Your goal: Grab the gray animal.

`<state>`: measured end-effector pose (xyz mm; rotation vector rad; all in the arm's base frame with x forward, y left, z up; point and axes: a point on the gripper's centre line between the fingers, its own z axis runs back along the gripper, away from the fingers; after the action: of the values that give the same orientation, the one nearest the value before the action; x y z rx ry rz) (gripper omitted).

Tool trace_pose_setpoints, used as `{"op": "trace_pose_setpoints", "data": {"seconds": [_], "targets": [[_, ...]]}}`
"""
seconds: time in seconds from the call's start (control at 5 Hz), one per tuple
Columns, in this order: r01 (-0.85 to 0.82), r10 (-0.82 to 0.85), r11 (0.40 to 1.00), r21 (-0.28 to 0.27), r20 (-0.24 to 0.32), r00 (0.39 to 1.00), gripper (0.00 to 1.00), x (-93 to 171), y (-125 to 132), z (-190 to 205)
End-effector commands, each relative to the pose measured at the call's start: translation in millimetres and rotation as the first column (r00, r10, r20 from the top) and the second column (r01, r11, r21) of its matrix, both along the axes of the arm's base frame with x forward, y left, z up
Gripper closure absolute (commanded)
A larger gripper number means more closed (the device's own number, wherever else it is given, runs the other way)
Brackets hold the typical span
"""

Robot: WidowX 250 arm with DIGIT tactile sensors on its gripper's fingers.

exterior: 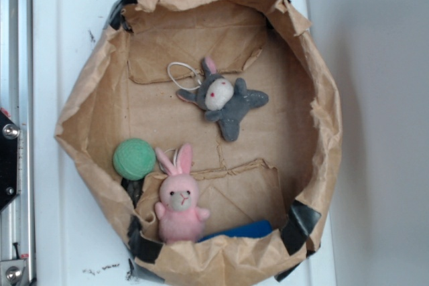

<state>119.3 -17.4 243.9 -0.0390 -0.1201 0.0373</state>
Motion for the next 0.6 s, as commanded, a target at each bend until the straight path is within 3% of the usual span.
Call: {"op": "trace_pose_setpoints", "data": {"seconds": [0.0,0.2,0.4], "targets": [[0.0,0.0,1.0,0.0,0.0,1.0,0.0,0.0,0.0,0.0],[-0.029,0.029,0.997,-0.065,0.001,1.0,0.0,50.0,15.7,7.8],[-0.058,0.058,0.998,-0.029,-0.002,0.998,0.0,93.1,23.7,-7.1]]}}
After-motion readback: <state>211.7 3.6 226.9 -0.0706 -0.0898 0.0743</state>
